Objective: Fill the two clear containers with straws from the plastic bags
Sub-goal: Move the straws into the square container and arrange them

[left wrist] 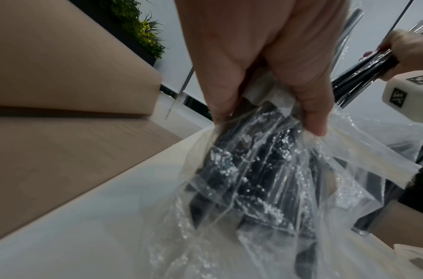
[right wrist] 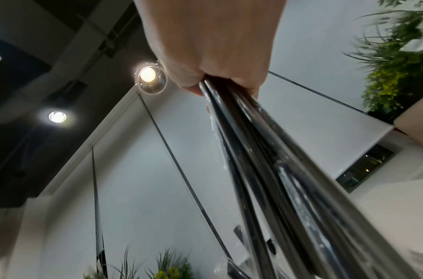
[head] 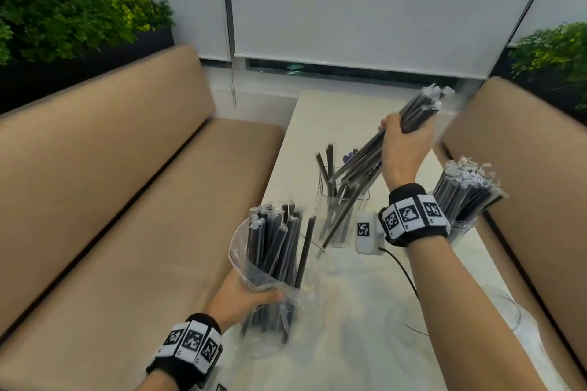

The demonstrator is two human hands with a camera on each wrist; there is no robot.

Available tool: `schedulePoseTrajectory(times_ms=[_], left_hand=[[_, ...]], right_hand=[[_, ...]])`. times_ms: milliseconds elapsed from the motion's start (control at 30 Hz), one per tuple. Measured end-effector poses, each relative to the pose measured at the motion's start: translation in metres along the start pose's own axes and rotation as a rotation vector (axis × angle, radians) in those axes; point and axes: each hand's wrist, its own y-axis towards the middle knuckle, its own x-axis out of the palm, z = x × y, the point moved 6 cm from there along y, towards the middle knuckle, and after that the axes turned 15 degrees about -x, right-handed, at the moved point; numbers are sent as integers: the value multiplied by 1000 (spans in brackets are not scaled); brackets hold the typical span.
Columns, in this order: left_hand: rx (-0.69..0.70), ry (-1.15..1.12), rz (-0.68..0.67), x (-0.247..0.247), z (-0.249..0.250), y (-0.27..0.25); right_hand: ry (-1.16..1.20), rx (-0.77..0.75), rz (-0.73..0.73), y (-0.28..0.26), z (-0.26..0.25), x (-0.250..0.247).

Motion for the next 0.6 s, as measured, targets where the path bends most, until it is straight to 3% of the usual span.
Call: schedulePoseTrajectory(times_ms=[267, 367, 500, 600], left_hand=[[-20, 26, -25, 4, 4, -5], [-111, 142, -177, 11, -4, 4], [-271, 420, -512, 34, -29, 9], [-368, 590, -475, 31, -39, 18]], right_hand=[[17, 3, 50, 11, 0, -8], [13, 23, 64, 12, 1, -12], [13, 48, 77, 13, 3, -16], [22, 59, 77, 13, 5, -17]])
